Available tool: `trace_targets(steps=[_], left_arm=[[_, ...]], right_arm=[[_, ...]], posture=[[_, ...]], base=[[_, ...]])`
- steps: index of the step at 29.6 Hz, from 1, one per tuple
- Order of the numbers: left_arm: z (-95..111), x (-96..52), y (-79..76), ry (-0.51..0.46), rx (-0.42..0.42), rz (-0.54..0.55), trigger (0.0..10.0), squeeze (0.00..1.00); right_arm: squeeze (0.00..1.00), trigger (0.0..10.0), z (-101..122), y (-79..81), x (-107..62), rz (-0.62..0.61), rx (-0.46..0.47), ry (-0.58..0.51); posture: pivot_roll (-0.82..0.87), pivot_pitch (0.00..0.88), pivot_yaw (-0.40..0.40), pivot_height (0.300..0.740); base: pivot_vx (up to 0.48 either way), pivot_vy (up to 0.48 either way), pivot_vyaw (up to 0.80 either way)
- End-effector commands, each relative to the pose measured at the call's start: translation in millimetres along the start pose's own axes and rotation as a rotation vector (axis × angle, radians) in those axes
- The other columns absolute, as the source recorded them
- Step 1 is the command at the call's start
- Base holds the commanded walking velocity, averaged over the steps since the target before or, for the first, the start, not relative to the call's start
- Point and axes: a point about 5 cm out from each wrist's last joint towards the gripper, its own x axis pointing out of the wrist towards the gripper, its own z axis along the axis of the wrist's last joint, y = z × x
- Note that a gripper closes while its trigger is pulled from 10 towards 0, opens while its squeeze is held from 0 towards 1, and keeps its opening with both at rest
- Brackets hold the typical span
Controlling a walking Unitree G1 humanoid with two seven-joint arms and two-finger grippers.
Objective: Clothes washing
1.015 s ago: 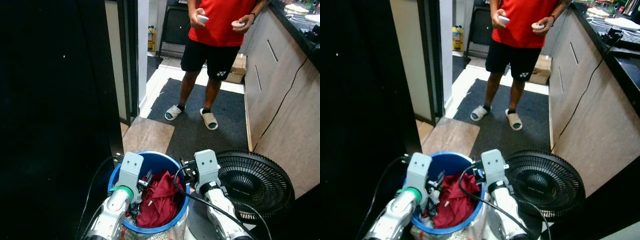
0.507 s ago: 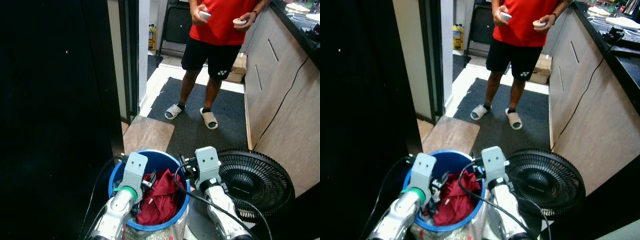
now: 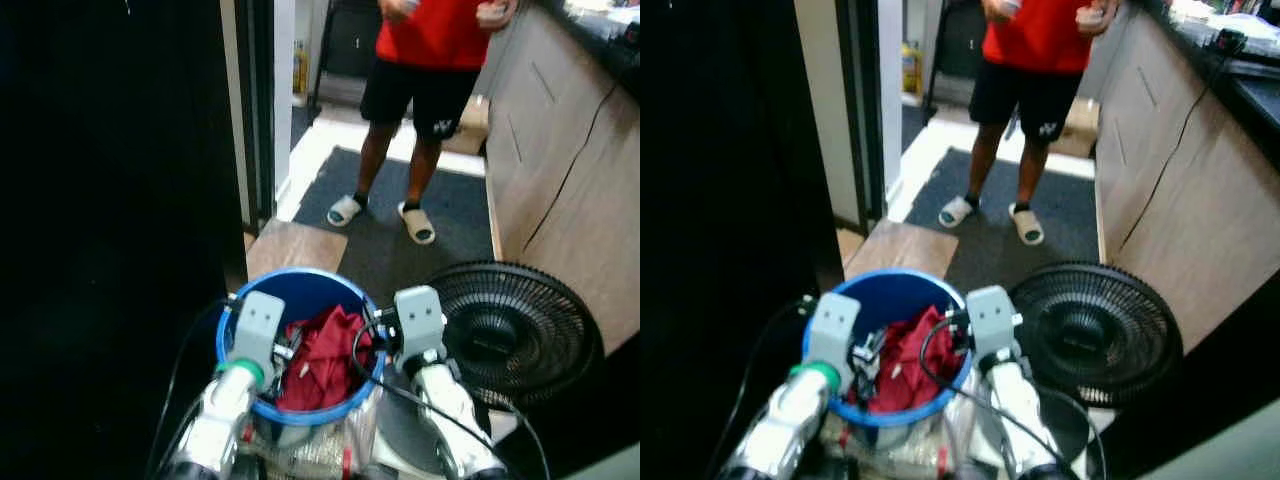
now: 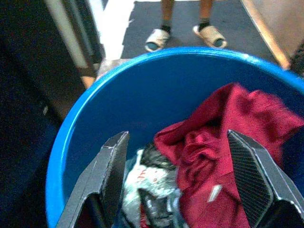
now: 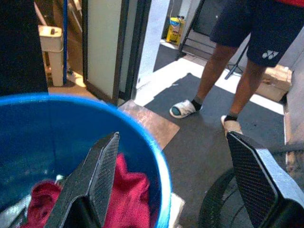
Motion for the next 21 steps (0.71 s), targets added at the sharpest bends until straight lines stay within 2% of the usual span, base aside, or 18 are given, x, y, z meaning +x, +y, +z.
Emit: trace_targets(steps=[1,7,8,9,11,15,16,17,18,19,20,21], left_arm=[[-1,-0.4,3.8,0.006,-0.013,0.018,10.0,0.00],[15,2.4,11.1,-0.035,-0.054,0.053,10.0,0.00],[30,3.9,14.0,-0.078,-0.078,0.061,10.0,0.00],[30,3.9,14.0,-0.078,-0.078,0.061,10.0,0.00],[49,5.0,17.6,-0.134,-0.107,0.071,10.0,0.00],[65,5.2,20.8,-0.179,-0.127,0.079,10.0,0.00],[77,4.9,22.6,-0.214,-0.140,0.082,10.0,0.00],[77,4.9,22.6,-0.214,-0.140,0.082,10.0,0.00],[89,4.5,23.2,-0.248,-0.153,0.081,10.0,0.00],[89,4.5,23.2,-0.248,-0.153,0.081,10.0,0.00],[100,4.2,20.8,-0.278,-0.160,0.070,10.0,0.00],[100,4.2,20.8,-0.278,-0.160,0.070,10.0,0.00]], right_arm=[[0.00,10.0,-1,0.9,-1.4,0.008,-0.004,0.005],[0.00,10.0,14,2.5,4.7,0.034,-0.021,-0.050],[0.00,10.0,24,1.7,9.2,0.042,-0.029,-0.089],[0.00,10.0,24,1.7,9.2,0.042,-0.029,-0.089],[0.00,10.0,40,0.1,14.8,0.049,-0.034,-0.143],[0.00,10.0,54,-1.4,19.0,0.050,-0.032,-0.192],[0.00,10.0,65,-2.2,22.0,0.049,-0.027,-0.230],[0.00,10.0,65,-2.2,22.0,0.049,-0.027,-0.230],[0.00,10.0,77,-2.6,24.6,0.050,-0.023,-0.269],[0.00,10.0,77,-2.6,24.6,0.050,-0.023,-0.269],[0.00,10.0,87,-2.4,26.4,0.053,-0.019,-0.301],[0.00,10.0,87,-2.4,26.4,0.053,-0.019,-0.301]], posture=[[0.04,0.016,0.005,0.596],[0.04,0.013,0.002,0.576],[0.05,0.012,0.002,0.566],[0.05,0.012,0.002,0.566],[0.05,0.012,0.002,0.556],[0.05,0.011,0.002,0.546],[0.05,0.011,0.002,0.541],[0.05,0.011,0.002,0.541],[0.05,0.011,0.002,0.536],[0.05,0.011,0.002,0.536],[0.05,0.015,0.000,0.531],[0.05,0.015,0.000,0.531]], base=[[0.000,0.000,0.00],[0.000,0.000,0.00],[0.000,0.000,0.00],[0.000,0.000,0.00],[0.000,0.000,0.00],[0.000,0.000,0.00],[0.000,0.000,0.00],[0.000,0.000,0.00],[0.000,0.000,0.00],[0.000,0.000,0.00],[0.000,0.000,0.00],[0.000,0.000,0.00]])
